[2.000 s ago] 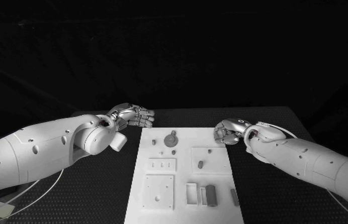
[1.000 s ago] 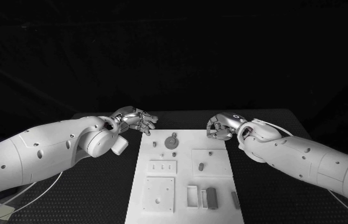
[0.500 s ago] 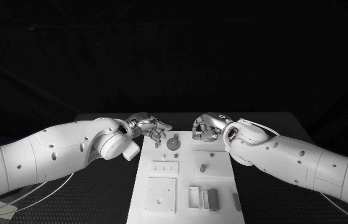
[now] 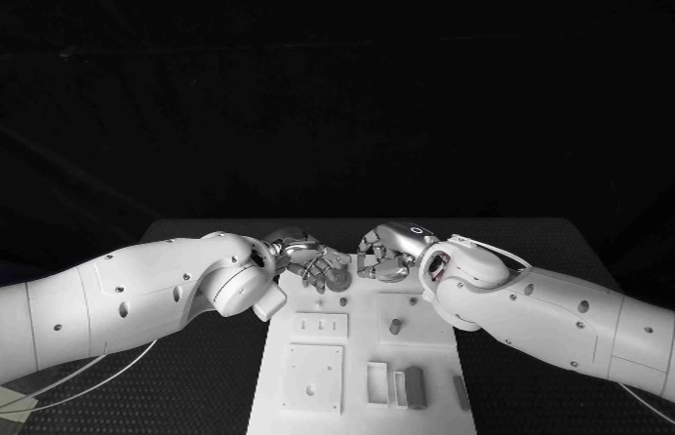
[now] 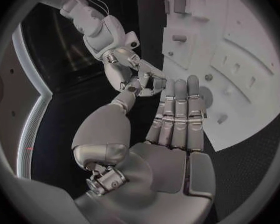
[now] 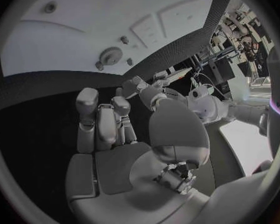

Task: Assemble the parts on the task board

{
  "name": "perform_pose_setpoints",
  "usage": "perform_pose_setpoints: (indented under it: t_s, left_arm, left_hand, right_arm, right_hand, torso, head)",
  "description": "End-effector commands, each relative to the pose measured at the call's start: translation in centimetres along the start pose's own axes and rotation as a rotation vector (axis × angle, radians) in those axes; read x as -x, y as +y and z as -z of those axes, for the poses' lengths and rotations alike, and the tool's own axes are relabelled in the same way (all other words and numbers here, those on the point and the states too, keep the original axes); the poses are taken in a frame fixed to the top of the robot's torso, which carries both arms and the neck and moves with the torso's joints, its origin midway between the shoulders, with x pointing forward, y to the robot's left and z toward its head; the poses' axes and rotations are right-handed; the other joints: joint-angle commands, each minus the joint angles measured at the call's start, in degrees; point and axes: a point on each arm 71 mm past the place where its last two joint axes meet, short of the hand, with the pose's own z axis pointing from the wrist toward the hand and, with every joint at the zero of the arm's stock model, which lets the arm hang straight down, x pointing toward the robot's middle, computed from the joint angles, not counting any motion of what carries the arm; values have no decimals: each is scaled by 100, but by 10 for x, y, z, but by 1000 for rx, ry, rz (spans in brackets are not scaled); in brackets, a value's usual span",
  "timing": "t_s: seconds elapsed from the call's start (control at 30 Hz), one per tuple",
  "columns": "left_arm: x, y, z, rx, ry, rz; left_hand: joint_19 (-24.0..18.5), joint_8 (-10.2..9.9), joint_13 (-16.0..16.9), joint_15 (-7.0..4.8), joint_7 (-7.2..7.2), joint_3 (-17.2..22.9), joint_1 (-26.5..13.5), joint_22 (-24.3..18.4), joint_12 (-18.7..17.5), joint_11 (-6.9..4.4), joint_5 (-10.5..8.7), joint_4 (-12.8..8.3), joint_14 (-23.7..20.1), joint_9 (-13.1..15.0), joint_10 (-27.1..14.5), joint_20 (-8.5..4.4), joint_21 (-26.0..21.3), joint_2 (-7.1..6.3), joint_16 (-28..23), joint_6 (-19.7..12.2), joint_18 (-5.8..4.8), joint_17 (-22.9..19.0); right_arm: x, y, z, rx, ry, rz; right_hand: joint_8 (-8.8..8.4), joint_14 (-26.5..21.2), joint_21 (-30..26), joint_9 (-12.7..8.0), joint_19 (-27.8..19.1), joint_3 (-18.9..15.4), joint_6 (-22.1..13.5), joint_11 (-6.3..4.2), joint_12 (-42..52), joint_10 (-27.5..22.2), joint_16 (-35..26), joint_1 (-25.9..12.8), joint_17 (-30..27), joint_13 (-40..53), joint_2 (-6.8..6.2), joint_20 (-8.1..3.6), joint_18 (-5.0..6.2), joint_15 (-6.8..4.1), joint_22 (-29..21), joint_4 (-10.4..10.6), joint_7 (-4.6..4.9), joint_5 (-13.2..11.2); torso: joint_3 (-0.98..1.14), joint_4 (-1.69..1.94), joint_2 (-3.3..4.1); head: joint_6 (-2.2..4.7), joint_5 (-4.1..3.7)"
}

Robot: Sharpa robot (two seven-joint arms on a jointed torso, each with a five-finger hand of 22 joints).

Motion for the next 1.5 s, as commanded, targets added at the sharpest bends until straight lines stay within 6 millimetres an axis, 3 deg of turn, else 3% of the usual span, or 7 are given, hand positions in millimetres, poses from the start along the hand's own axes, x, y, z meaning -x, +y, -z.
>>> perform_pose_setpoints:
  t_s: [0.03, 0.57, 1.0, 1.5]
  left_arm:
    - [-1, 2, -1, 44, -24, -17]
    - [-7, -1, -4, 56, -9, -44]
    - [-6, -2, -4, 53, -21, -35]
    - [-9, -3, -6, 53, -1, -34]
  left_hand:
    - [-48, -9, 6, 5, -11, -12, -73, 13, -27, 0, -24, 27, -35, 0, -19, 15, -28, -5, 26, 9, 97, -9]
    - [-13, 20, 56, -10, -51, -54, -288, 63, -77, -30, -24, 124, -24, 14, 62, 10, -30, -1, 104, 95, 134, -29]
    - [62, 74, 109, -49, -106, -26, -246, 121, -91, -73, -24, 59, 36, 35, 173, -19, -1, 78, 189, 209, 151, -41]
    - [78, 99, 168, -55, -135, 62, 11, 194, -159, -95, -20, -296, 38, 45, 272, -26, -15, 557, 253, 289, 128, -96]
  right_arm:
    - [0, 8, 0, 9, 1, 12]
    - [-3, 24, -2, 44, 11, 6]
    - [-4, 30, -4, 63, 20, 10]
    - [-6, 33, -6, 69, 29, 9]
  right_hand:
    - [-25, 9, 3, 9, 5, 9, 90, -15, 6, 9, 14, 4, -8, -7, -5, -50, 489, -43, 82, 9, 110, 9]
    - [-32, 23, 2, 12, 14, 10, 85, -14, 6, 12, 17, 4, 6, -8, -2, -55, 489, -42, 80, 12, 111, 9]
    - [-33, 27, 0, 17, 21, 9, 88, -14, 7, 14, 16, -1, 4, -8, 1, -58, 489, -42, 79, 17, 111, 9]
    - [-33, 31, -2, 21, 25, 8, 91, -15, 6, 16, 15, -8, 6, -9, 6, -59, 489, -42, 78, 26, 111, 9]
  torso:
    - [4, -2, -3]
    - [1, 1, -1]
    - [-2, 5, -2]
    - [3, 5, -2]
  head:
    - [-7, 3]
    - [-34, -12]
    - [-42, -20]
    - [-58, -19]
